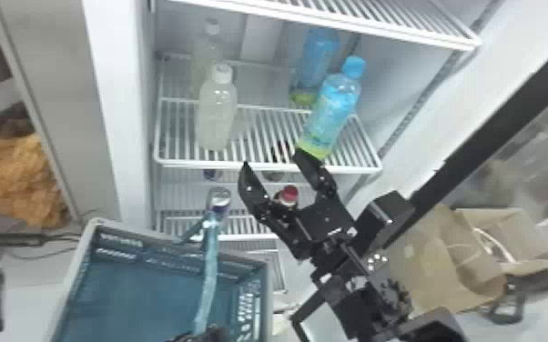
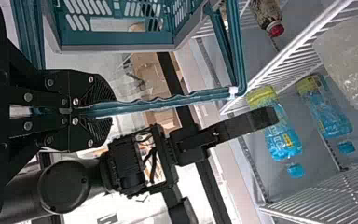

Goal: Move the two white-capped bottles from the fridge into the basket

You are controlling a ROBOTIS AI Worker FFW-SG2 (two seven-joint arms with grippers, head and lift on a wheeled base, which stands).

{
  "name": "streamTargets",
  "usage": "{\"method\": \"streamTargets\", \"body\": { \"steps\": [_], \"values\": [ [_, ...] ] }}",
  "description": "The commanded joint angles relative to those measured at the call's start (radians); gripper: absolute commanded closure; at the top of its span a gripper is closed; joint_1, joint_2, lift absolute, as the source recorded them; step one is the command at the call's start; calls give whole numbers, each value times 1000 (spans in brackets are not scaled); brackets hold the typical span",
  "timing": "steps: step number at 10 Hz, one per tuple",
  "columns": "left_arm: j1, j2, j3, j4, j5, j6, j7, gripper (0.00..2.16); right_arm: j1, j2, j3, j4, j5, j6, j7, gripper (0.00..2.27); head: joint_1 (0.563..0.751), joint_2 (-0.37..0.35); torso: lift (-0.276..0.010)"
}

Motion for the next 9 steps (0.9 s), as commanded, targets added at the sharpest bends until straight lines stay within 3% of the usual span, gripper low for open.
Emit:
{"method": "streamTargets", "body": {
  "steps": [1,6,9],
  "values": [
    [0,-1,0,0,0,0,0,1194,-41,-11,28,14,-6,34,2,211,695,-276,0],
    [-5,0,-2,0,4,-3,-1,1194,-168,-22,91,61,-8,152,23,206,695,-191,0],
    [-5,0,-4,0,6,-3,-1,1194,-185,-30,119,46,24,166,-58,206,695,-181,0]
  ]
}}
